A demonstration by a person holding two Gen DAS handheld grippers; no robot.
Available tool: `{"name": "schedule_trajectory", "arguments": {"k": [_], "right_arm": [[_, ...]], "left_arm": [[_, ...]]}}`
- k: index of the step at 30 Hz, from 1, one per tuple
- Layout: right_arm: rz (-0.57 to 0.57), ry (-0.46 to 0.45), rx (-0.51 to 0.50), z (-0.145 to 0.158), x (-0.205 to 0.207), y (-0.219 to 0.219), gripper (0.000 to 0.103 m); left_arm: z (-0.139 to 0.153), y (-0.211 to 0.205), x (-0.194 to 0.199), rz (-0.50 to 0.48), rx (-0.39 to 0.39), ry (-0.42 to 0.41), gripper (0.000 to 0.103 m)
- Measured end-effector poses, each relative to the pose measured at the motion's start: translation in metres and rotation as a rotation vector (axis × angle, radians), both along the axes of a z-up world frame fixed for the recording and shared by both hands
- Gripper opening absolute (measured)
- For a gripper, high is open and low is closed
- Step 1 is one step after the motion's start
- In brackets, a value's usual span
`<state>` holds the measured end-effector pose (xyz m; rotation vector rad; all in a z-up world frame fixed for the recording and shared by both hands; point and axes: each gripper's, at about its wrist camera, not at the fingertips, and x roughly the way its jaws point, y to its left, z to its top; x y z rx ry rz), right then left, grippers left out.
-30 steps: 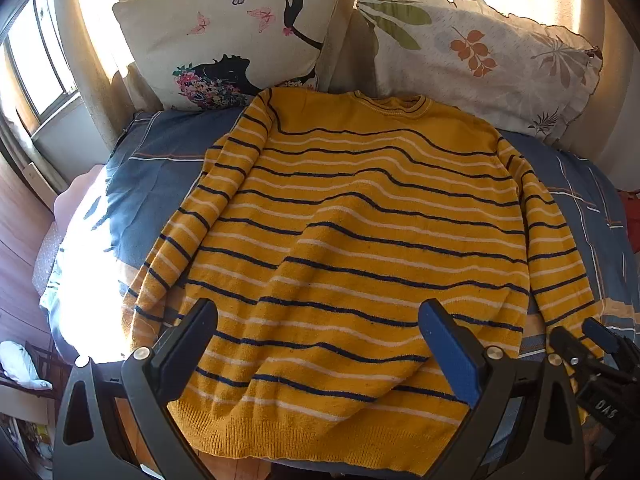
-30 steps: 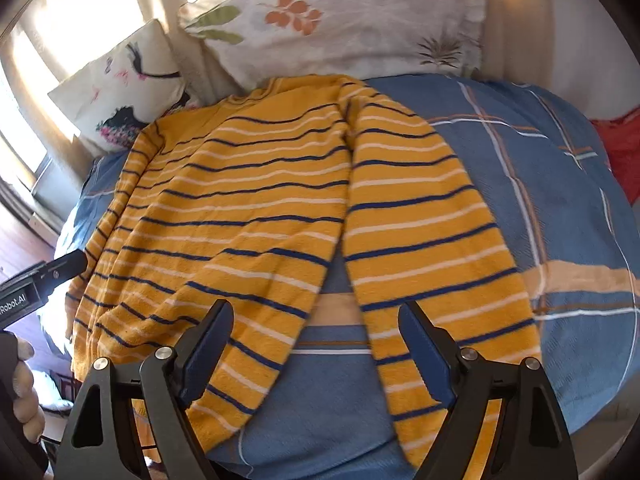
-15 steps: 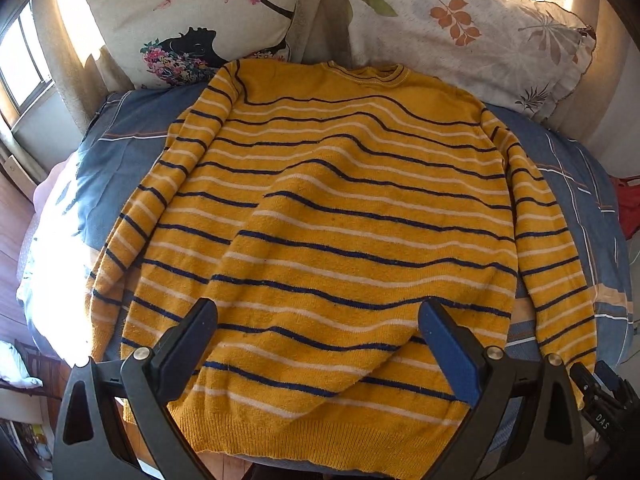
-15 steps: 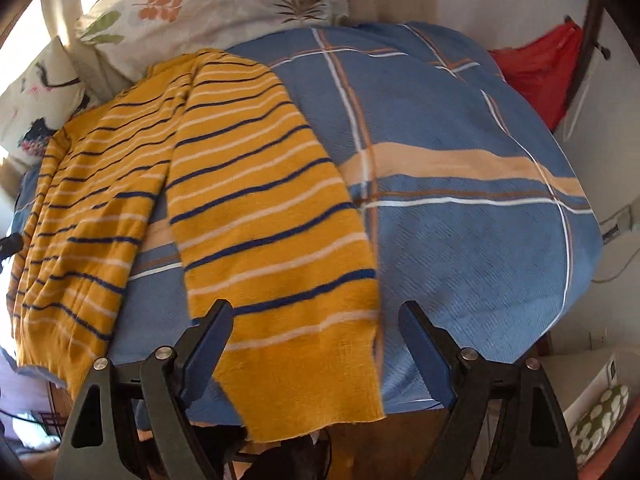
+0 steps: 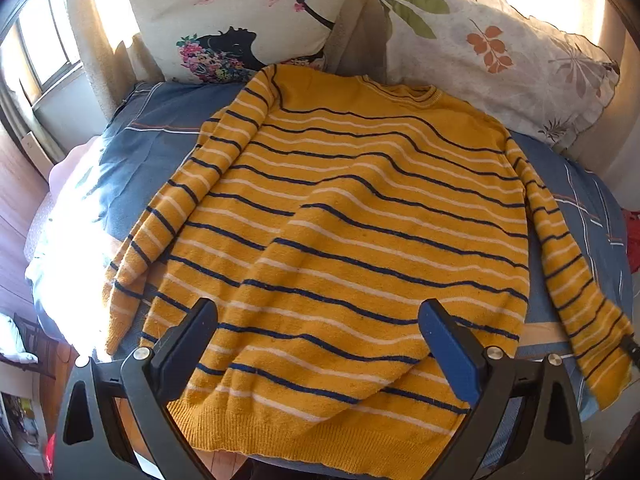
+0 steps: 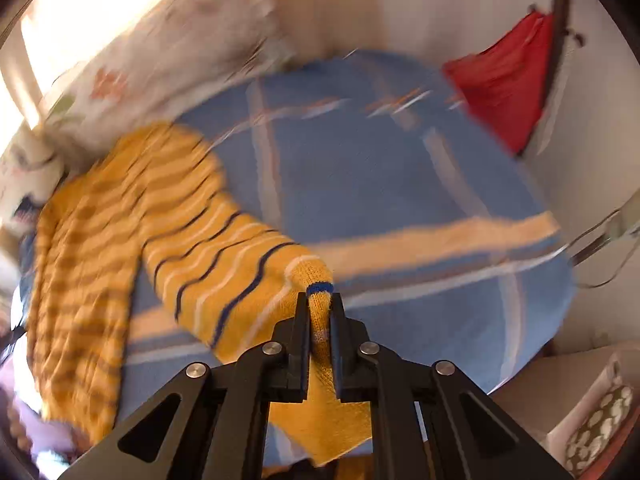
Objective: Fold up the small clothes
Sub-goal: 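Grasp the sweater sleeve cuff with the right gripper and lift it across the body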
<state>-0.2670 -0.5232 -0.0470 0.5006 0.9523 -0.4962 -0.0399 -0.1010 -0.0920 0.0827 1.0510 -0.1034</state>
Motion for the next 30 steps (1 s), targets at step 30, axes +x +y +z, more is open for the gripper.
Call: {"name": "schedule_trajectory", "arguments": {"k": [30], "right_arm": [[0.489, -0.087, 0.316, 0.047, 0.337, 0.206, 0.009]], "left_arm": [[-0.002, 0.163, 0.046, 0.196, -0.058, 0.006, 0.1]]}}
